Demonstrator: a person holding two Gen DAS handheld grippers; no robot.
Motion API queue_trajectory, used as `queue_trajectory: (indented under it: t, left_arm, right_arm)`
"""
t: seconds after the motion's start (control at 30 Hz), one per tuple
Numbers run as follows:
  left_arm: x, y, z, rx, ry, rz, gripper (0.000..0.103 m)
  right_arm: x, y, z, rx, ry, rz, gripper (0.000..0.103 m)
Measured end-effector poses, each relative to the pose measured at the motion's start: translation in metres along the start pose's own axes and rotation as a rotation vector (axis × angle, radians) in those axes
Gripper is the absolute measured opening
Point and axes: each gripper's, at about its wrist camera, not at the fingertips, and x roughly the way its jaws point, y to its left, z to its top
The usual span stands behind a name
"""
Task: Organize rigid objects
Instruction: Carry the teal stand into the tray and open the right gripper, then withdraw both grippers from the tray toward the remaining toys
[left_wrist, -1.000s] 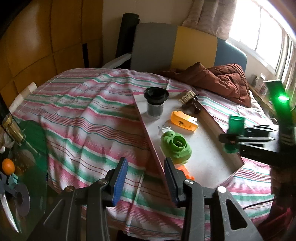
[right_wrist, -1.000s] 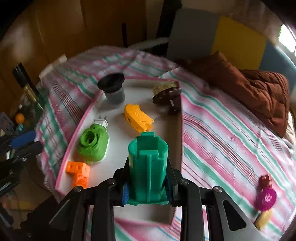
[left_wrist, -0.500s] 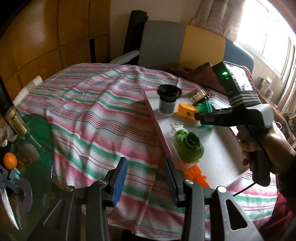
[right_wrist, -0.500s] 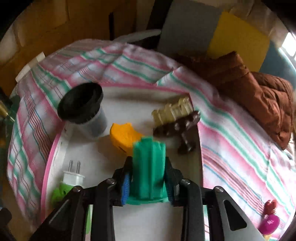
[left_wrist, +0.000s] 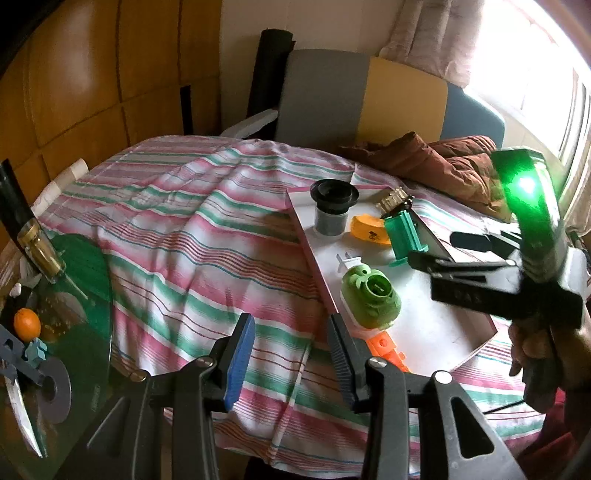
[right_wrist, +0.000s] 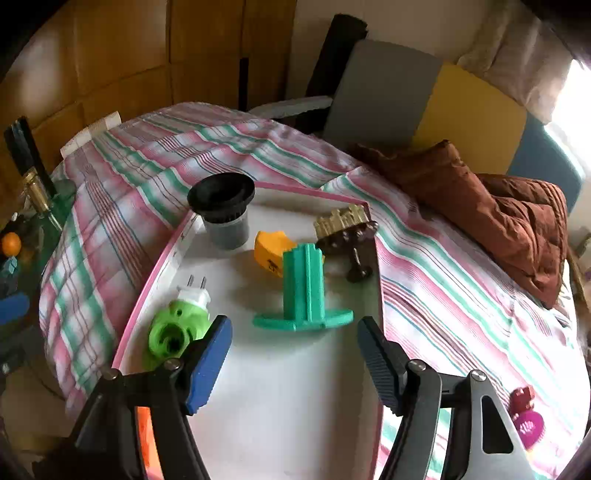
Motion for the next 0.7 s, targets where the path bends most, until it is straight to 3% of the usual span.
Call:
queue_trajectory:
  t: [0.33, 0.7]
  left_arm:
    - [-0.006, -0.013, 0.0, 0.037, -0.006, -0.001, 0.041]
    - [-0.005, -0.04, 0.003, 0.117, -0.008, -0.012, 0.041]
  right_arm:
    - [-0.042, -0.03, -0.037, 0.078, -0.047, -0.029, 0.075]
    - [-0.088, -0.116, -0.095, 0.266, -0.047, -0.148, 0.077]
